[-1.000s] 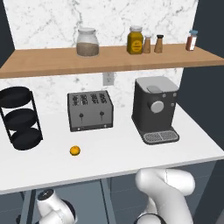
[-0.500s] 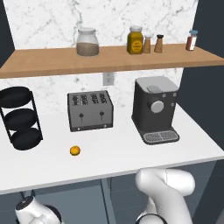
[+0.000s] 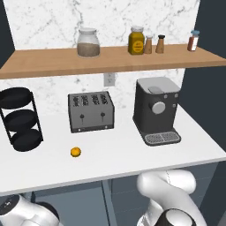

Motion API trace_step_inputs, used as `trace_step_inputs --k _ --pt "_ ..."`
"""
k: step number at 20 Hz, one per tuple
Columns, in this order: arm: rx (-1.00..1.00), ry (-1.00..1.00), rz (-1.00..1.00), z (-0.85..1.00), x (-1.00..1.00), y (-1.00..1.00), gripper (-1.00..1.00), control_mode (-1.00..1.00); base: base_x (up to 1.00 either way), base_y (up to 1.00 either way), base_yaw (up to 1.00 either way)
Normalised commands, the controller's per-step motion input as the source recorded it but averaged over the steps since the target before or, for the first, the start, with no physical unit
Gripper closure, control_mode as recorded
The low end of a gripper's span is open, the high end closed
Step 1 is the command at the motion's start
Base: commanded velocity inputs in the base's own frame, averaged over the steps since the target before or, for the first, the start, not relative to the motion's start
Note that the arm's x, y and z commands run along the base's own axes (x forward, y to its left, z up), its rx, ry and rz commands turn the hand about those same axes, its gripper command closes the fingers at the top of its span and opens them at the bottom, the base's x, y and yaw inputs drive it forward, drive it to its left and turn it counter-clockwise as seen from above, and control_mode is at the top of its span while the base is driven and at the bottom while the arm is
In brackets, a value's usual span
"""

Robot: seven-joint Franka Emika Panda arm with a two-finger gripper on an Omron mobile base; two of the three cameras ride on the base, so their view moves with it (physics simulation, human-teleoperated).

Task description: Pick the rolling pin from the drawer and place it on the counter.

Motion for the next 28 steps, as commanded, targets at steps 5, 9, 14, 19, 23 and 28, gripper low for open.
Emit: trace_step_inputs --k 5,9,14,19,23,28 --pt "0.00 -0.19 -0.05 0.72 0.16 -0.35 1.00 -1.00 0.00 0.00 0.00" --pt "0.05 -0.05 -0.02 0.41 0.67 -0.82 1.00 -1.00 0.00 0.00 0.00" --pt "0.04 0.01 -0.06 0.30 0.98 -0.50 1.00 -1.00 0.00 0.00 0.00" --pt "0.04 0.03 -0.07 0.11 0.86 -0.20 1.00 -1.00 0.00 0.00 0.00" --pt "0.00 0.00 -0.07 0.00 0.73 -0.06 1.00 -1.00 0.00 0.00 0.00" --pt "0.00 0.00 -0.22 0.04 0.19 -0.55 1.00 -1.00 0.00 0.00 0.00"
